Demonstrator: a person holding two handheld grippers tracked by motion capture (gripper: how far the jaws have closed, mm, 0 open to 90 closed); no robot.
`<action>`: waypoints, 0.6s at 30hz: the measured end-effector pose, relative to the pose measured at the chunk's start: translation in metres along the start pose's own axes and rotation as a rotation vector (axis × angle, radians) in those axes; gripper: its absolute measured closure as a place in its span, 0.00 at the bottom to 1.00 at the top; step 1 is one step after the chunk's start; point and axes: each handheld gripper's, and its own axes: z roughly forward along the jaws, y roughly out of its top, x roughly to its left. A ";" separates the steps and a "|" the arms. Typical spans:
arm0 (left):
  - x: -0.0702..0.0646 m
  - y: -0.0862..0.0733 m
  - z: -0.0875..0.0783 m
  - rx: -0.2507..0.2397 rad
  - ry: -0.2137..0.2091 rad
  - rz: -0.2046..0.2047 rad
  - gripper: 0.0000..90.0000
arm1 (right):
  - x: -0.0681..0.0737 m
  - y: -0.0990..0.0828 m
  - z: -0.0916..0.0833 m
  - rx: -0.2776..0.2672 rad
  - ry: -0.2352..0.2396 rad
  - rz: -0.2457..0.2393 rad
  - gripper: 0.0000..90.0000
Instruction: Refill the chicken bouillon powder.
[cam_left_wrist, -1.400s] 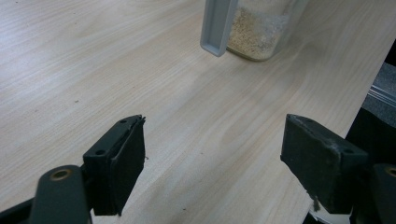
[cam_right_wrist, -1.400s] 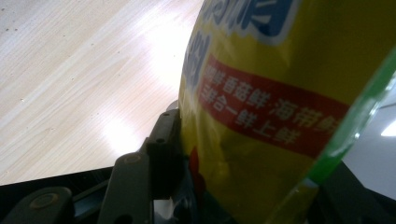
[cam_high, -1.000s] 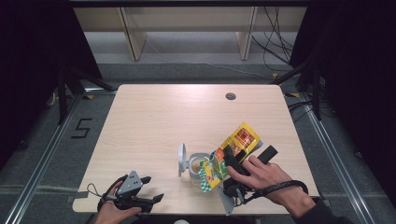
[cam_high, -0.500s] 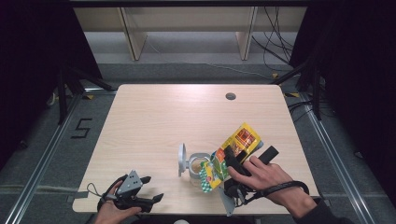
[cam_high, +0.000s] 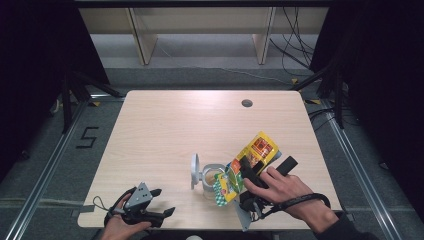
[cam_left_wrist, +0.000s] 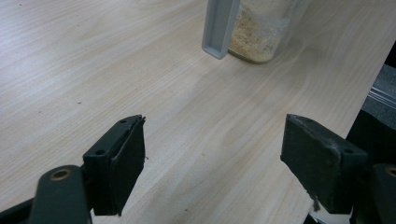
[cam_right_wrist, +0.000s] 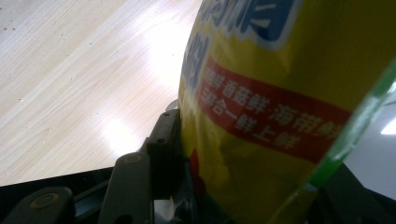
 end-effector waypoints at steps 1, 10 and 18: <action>0.000 0.000 0.000 0.005 -0.010 0.004 0.24 | 0.000 0.000 0.000 0.001 0.001 -0.005 0.60; -0.001 0.000 0.002 -0.015 -0.009 -0.009 0.24 | 0.001 -0.001 0.001 -0.001 0.007 -0.001 0.60; -0.001 0.000 0.001 -0.018 -0.004 -0.004 0.24 | 0.003 -0.004 0.001 0.001 0.017 0.019 0.61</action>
